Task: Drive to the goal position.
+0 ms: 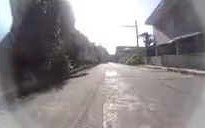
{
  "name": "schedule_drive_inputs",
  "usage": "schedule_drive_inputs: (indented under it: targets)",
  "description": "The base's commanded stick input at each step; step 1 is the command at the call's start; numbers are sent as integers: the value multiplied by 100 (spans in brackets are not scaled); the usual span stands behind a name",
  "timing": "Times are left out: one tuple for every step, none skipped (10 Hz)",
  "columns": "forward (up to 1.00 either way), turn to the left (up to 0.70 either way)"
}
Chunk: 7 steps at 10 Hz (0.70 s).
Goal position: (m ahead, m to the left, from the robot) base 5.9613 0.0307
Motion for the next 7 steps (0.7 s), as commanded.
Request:
schedule_drive_inputs:
  targets:
    - [70, 0]
    - [70, 0]
    - [70, 0]
    - [70, 0]
    - [70, 0]
    - [70, 0]
    - [70, 0]
